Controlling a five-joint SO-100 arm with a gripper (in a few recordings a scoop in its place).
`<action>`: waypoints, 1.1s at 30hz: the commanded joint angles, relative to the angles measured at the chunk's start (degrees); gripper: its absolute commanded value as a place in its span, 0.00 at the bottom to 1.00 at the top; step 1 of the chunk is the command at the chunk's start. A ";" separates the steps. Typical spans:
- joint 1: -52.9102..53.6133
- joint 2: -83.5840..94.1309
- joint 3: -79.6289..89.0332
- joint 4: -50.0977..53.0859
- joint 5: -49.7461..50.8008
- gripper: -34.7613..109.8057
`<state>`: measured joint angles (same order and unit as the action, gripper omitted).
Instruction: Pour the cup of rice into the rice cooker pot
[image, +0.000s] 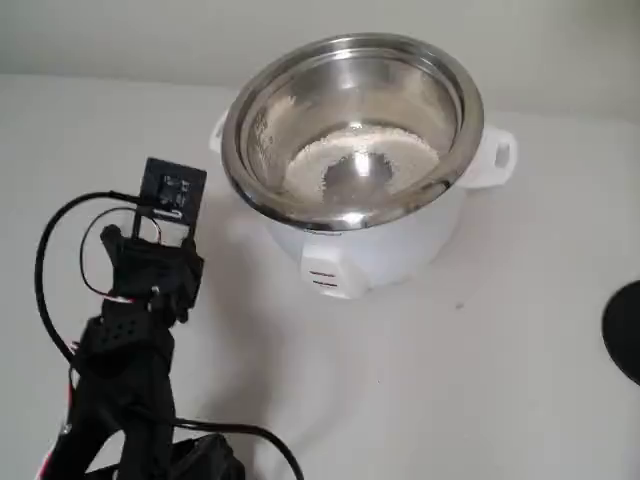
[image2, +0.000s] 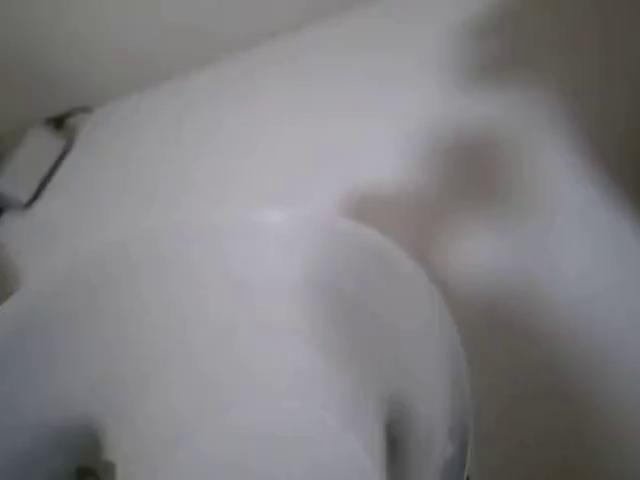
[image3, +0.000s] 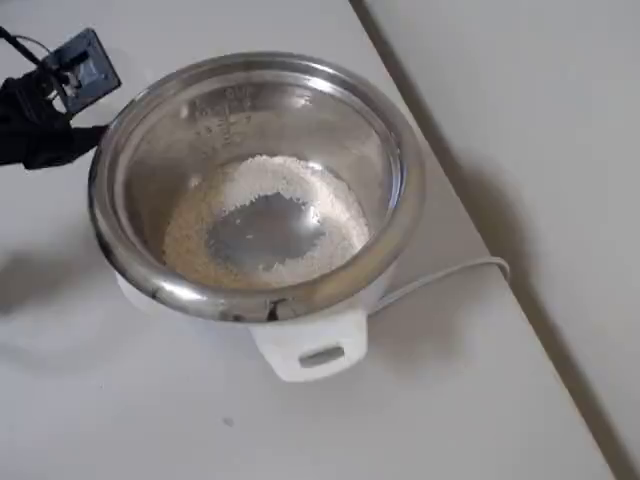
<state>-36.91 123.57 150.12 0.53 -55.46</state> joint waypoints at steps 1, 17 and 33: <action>1.58 -3.96 1.14 -9.40 -0.88 0.38; 4.04 -50.36 -0.79 -68.12 -17.58 0.43; 8.35 -84.46 -26.98 -91.85 -38.76 0.50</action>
<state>-29.79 39.99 126.56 -89.12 -90.88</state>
